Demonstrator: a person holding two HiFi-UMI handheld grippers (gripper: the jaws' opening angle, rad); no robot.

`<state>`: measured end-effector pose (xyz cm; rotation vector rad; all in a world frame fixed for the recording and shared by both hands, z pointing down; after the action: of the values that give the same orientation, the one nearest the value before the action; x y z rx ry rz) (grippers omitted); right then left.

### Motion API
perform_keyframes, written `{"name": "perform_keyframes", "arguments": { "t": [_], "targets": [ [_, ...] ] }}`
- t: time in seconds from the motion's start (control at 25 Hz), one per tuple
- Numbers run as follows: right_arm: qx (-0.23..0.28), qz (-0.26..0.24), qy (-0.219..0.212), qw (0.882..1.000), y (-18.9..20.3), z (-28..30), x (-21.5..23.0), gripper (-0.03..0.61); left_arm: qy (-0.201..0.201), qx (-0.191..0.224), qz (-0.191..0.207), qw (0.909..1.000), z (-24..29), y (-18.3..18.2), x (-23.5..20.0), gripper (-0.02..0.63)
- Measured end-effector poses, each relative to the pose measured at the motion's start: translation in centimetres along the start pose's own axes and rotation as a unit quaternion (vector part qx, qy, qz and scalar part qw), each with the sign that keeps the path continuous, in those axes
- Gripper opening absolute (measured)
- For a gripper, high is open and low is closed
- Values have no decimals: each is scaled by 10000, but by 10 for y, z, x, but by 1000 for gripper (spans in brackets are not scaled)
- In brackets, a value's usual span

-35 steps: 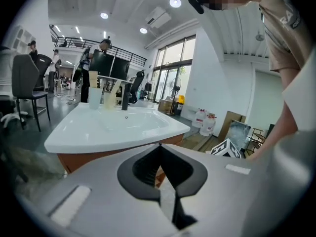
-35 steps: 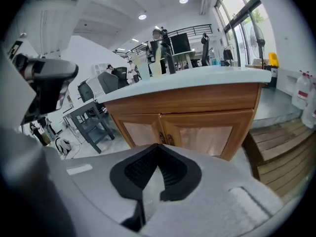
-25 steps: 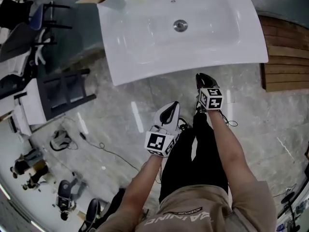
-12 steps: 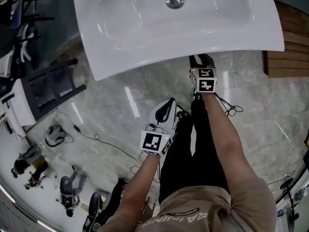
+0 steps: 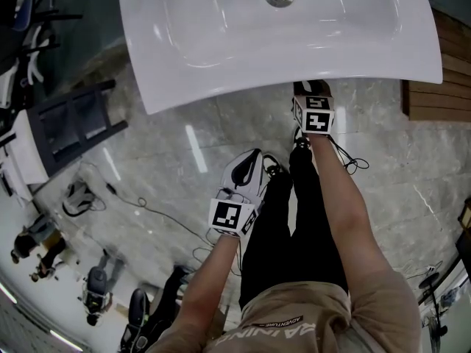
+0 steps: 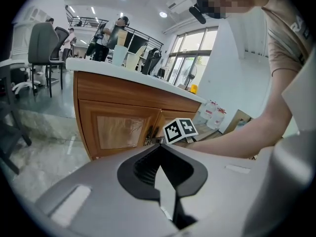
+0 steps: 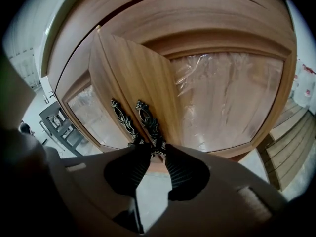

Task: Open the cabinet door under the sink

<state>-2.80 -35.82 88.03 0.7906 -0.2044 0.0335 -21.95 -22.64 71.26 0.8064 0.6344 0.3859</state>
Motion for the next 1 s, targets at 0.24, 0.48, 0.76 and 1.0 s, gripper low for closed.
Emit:
{"name": "perform_keyframes", "arguments": {
  "t": [0.24, 0.48, 0.76, 1.0],
  "targets": [
    [-73, 130, -662, 9977, 1, 5, 6, 86, 7, 64, -35, 10000, -3, -4, 2, 18],
    [-317, -178, -615, 9974, 3, 3, 5, 86, -32, 1, -98, 9999, -8, 5, 5, 18],
    [-449, -593, -638, 9952, 11, -15, 1, 86, -136, 10, -95, 9999, -18, 3, -1, 18],
    [-577, -812, -698, 9926, 25, -26, -4, 86, -116, 149, -50, 9998, -27, 0, -3, 18]
  ]
}}
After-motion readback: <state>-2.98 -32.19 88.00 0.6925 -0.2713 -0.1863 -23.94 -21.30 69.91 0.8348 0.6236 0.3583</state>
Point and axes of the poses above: the fingertips, and each gripper's own axes: z forward along the fingers, x to its right, y out of its underside, the point moved 5 cm from there along -z, backward along the fingers, and after that the axes turned 4 degrees about -z, right-handed, at the moved point
